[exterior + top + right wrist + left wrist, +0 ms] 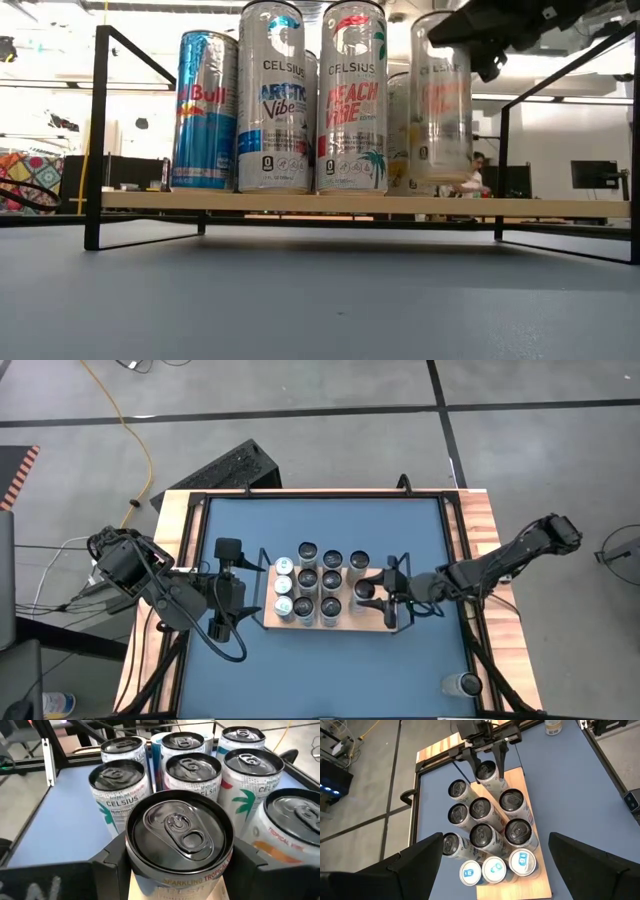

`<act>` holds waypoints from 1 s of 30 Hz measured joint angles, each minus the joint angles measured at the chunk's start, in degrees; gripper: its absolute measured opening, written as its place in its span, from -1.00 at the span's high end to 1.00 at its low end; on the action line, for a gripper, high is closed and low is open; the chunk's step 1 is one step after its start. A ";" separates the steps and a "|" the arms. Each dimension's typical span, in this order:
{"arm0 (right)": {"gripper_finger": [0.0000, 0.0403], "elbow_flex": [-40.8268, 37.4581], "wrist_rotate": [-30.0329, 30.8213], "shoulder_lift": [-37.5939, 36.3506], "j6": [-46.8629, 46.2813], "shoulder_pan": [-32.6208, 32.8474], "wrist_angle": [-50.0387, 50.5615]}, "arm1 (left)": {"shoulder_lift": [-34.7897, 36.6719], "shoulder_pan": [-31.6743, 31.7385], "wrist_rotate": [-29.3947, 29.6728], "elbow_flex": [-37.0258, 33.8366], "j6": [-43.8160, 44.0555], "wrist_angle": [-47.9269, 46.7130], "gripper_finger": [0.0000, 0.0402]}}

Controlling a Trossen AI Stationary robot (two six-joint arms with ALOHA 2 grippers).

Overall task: Place canned beverage on shelf
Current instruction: Put the top yellow soda can on the shelf aligned with the other yellow soda can

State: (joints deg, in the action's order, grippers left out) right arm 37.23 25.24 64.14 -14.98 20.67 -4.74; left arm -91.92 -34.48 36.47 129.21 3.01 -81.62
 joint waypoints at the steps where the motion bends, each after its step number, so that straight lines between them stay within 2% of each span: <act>1: -0.08 0.00 0.02 0.13 0.00 0.00 0.16 | 0.00 0.02 0.00 0.00 0.00 0.00 -0.73; 14: -0.08 0.08 0.20 4.58 0.03 -0.25 -1.95 | 0.00 0.02 0.01 0.00 -0.42 0.06 -0.73; 25: -0.11 0.07 2.16 4.75 1.38 -0.39 -1.73 | 0.00 0.02 0.00 0.00 -0.37 0.04 -0.73; 30: -0.18 0.07 2.56 4.74 1.38 -0.59 -1.72 | 0.00 0.02 0.00 0.00 -0.39 0.03 -0.73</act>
State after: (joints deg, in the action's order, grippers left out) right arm 37.30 27.79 68.88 -13.61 20.08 -6.46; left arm -91.92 -34.46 36.47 129.21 2.61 -81.59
